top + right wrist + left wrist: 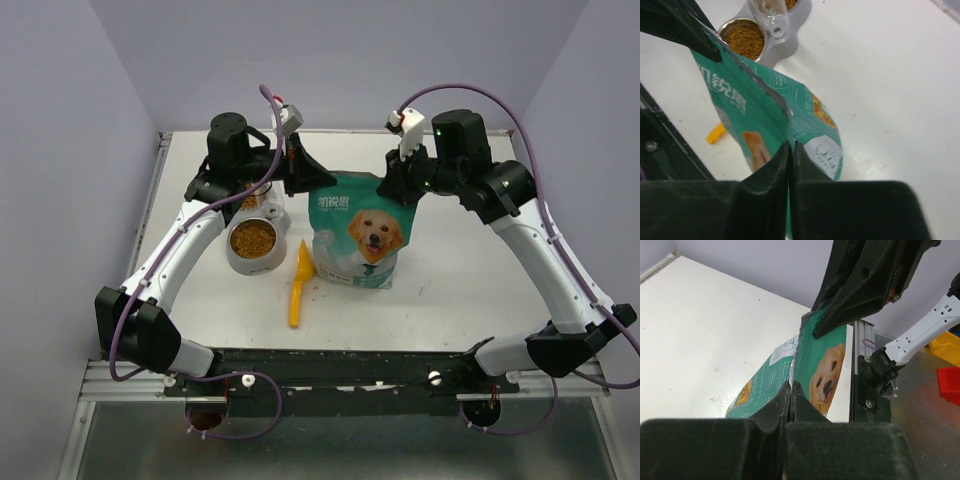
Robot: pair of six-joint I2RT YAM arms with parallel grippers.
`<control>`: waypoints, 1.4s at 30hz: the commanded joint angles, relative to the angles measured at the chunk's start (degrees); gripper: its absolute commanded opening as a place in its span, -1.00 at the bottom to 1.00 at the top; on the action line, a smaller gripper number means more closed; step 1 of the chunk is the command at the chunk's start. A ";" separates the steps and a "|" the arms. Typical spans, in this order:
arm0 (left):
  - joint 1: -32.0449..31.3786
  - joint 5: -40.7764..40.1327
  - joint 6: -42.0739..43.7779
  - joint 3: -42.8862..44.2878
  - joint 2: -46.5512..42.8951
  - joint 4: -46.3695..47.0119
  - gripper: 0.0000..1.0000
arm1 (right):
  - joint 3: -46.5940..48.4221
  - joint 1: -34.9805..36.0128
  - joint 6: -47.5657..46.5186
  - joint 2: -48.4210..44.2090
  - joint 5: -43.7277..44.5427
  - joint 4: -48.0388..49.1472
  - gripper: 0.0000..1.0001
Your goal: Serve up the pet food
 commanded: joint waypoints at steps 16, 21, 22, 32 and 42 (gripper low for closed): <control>1.79 0.49 0.34 -0.45 -2.96 2.12 -1.00 | -2.80 -1.51 0.44 -5.47 11.10 -4.22 -0.55; 1.79 0.49 0.34 -0.80 -2.96 2.21 -1.00 | -4.47 -1.51 -0.34 -6.88 11.71 -4.13 -0.99; 1.71 0.40 0.43 -0.72 -3.05 2.21 -1.00 | -4.73 -1.60 -0.26 -7.05 12.41 -4.13 -0.99; 1.79 0.05 0.51 -0.45 -3.05 1.15 -1.00 | -5.61 -1.69 1.67 -9.69 14.71 -4.92 -0.46; 1.88 0.05 0.69 -2.74 -4.72 1.68 -1.00 | -6.58 -1.69 1.94 -11.19 10.83 -3.95 -0.99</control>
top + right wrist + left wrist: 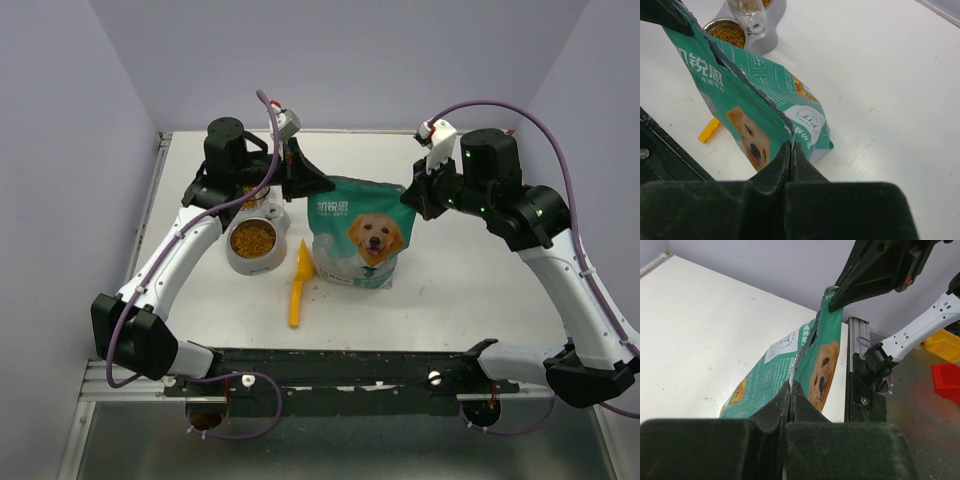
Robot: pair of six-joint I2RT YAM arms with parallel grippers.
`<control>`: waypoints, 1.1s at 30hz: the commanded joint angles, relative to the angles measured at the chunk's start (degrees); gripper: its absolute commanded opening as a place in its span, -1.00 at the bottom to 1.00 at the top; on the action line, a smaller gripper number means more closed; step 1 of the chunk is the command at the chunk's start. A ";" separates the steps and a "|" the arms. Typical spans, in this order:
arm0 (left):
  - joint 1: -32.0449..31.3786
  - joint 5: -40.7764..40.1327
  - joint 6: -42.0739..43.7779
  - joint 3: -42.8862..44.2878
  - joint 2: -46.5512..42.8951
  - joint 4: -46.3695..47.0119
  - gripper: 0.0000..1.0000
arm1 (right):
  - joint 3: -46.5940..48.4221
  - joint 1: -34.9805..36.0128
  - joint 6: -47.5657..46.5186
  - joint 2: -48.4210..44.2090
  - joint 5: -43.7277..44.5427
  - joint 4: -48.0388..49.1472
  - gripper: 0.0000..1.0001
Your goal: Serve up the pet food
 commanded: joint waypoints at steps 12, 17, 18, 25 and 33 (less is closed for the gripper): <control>1.95 -0.96 -0.03 0.13 -2.86 0.80 -0.72 | -1.45 -1.17 -0.77 -0.72 -7.02 -0.10 0.48; 1.95 -0.70 -0.39 0.04 -3.12 0.80 -0.37 | -0.84 -1.16 -1.12 2.18 -9.93 4.90 0.99; 1.95 -0.61 -0.56 -0.22 -3.39 0.98 -0.29 | -0.49 -1.16 -1.47 2.79 -10.63 5.87 0.99; 1.95 -0.09 -3.46 -2.59 -5.23 4.49 -0.08 | 3.64 -0.99 -4.73 7.02 -11.95 5.88 0.99; 1.95 -1.75 -5.57 -3.74 -8.40 6.52 0.08 | 5.67 -0.90 -0.69 6.58 -17.76 7.63 0.99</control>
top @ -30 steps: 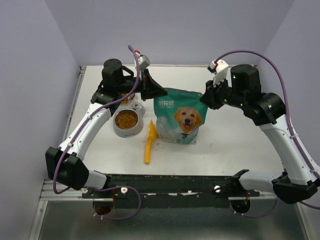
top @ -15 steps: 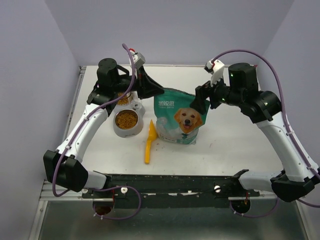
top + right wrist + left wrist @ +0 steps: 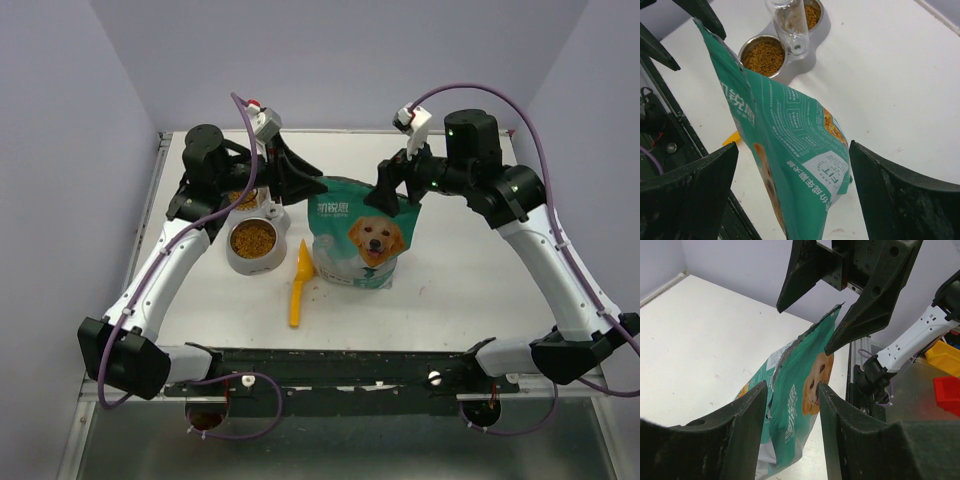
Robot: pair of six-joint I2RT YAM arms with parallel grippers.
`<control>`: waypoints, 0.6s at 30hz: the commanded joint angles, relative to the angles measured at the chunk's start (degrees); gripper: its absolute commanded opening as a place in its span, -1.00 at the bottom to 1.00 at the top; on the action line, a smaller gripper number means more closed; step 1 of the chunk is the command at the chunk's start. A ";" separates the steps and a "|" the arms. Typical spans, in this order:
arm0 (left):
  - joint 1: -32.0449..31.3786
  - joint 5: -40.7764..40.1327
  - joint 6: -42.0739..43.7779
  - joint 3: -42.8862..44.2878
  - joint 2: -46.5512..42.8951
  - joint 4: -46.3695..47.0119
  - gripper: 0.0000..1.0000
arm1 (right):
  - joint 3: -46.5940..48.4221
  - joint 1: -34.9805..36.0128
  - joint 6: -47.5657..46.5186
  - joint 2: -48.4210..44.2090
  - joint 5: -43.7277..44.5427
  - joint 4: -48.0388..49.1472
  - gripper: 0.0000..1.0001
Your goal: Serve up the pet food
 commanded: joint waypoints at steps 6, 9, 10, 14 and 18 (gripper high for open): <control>0.20 -12.36 -0.48 1.23 -6.55 -1.96 0.14 | 4.26 -0.20 10.47 -3.39 2.92 5.09 0.99; 0.20 -24.12 -1.18 2.63 -10.15 -6.43 0.22 | 6.10 -0.12 16.26 -5.32 14.42 4.66 0.99; 0.20 -28.95 -2.05 3.25 -11.38 -8.28 0.22 | 6.72 -0.20 18.20 -5.77 18.99 4.04 0.99; 0.20 -45.75 -3.99 8.07 -15.08 -17.49 0.29 | 9.01 -0.20 23.13 -9.19 34.64 1.41 0.98; 0.20 -55.53 -4.78 14.58 -16.66 -25.25 0.36 | 7.96 -0.20 23.49 -14.90 46.08 1.14 0.99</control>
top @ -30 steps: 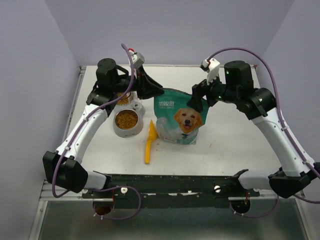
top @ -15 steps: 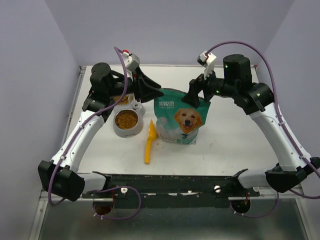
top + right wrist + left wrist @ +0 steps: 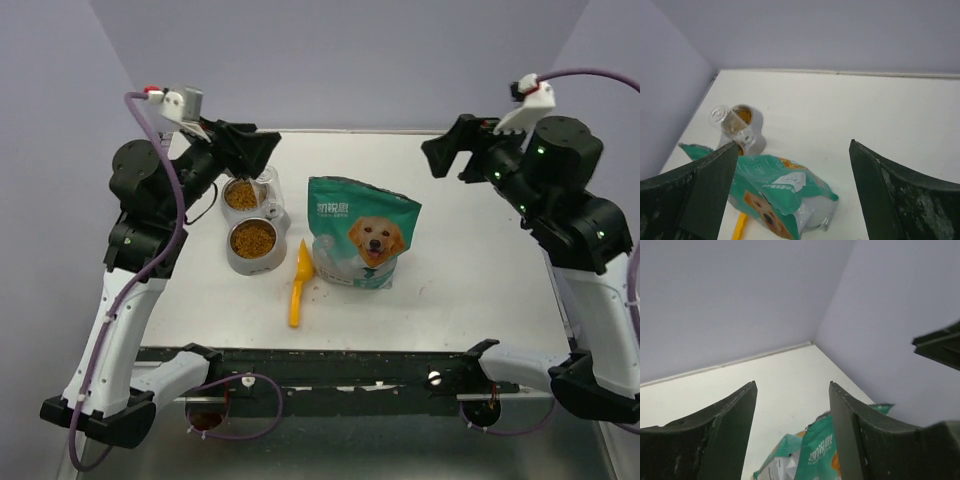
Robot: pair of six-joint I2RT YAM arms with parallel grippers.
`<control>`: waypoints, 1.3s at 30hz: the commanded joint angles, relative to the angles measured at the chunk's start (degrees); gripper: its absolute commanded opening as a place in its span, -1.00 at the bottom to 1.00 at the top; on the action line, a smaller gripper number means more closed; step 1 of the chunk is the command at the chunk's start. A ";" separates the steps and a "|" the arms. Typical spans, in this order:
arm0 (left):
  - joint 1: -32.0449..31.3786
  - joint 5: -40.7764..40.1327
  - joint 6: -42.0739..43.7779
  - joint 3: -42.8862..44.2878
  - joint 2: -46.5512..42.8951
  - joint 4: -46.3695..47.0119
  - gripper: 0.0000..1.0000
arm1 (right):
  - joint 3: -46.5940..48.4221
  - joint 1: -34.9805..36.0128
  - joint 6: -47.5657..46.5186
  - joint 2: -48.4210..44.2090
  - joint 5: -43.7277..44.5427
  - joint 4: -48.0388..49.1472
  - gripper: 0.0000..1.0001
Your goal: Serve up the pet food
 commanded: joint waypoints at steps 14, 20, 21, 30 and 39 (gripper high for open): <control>0.20 -30.16 -0.47 10.68 -15.22 -11.21 0.97 | 0.07 -0.20 -1.15 -15.02 43.41 2.32 0.99; 0.20 -33.59 -1.44 11.82 -17.60 -14.45 0.97 | -1.17 -0.20 -3.71 -16.44 43.49 5.24 0.99; 0.20 -34.12 -1.61 12.00 -17.86 -15.33 0.97 | -1.08 -0.12 -3.63 -16.26 44.19 4.98 0.99; 0.20 -34.48 -2.49 13.31 -19.19 -18.32 0.97 | 0.24 -0.12 -3.98 -15.20 44.11 3.57 0.99; 0.20 -33.86 -2.76 15.07 -18.22 -20.00 0.97 | 1.81 -0.20 -3.90 -13.01 45.50 0.32 0.99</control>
